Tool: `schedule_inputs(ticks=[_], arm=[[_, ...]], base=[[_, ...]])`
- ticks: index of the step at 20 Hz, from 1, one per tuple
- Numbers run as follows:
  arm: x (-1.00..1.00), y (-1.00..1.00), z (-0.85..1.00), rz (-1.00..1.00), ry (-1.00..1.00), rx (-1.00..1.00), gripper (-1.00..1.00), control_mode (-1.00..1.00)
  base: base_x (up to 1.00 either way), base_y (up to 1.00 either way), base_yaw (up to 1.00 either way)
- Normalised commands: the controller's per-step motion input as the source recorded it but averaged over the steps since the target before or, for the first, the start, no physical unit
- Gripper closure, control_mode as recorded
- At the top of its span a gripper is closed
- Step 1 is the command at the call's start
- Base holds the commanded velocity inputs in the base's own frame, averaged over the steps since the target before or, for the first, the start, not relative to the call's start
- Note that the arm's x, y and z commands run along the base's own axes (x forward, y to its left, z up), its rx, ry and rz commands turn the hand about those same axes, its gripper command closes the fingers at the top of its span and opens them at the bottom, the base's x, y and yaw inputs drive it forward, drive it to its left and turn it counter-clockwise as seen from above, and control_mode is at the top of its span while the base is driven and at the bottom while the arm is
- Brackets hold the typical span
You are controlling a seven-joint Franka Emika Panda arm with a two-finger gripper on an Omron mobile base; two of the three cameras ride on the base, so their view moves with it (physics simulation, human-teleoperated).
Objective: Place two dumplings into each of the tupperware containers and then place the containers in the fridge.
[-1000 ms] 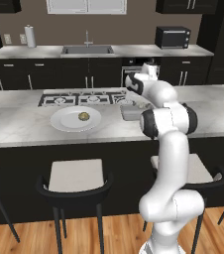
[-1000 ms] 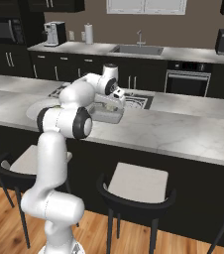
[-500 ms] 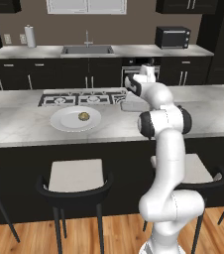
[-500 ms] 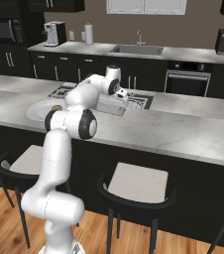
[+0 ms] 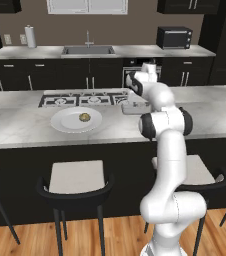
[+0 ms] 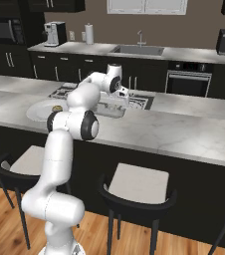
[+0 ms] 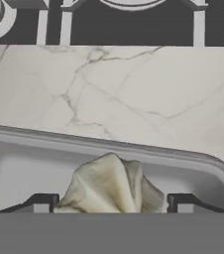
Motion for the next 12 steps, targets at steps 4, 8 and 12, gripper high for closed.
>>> schedule_inputs(ticks=[4, 8, 12], arm=[[-0.52, 0.0, 0.14, 0.0, -0.02, 0.0, -1.0, -1.0], [-0.91, 0.0, 0.34, 0.0, -0.12, 0.0, -1.0, -1.0], [-0.97, 0.07, 0.59, 0.01, -0.16, 0.0, -1.0, -1.0]], base=[[0.0, 0.0, 0.0], [0.0, 0.0, 0.0], [0.0, 0.0, 0.0]])
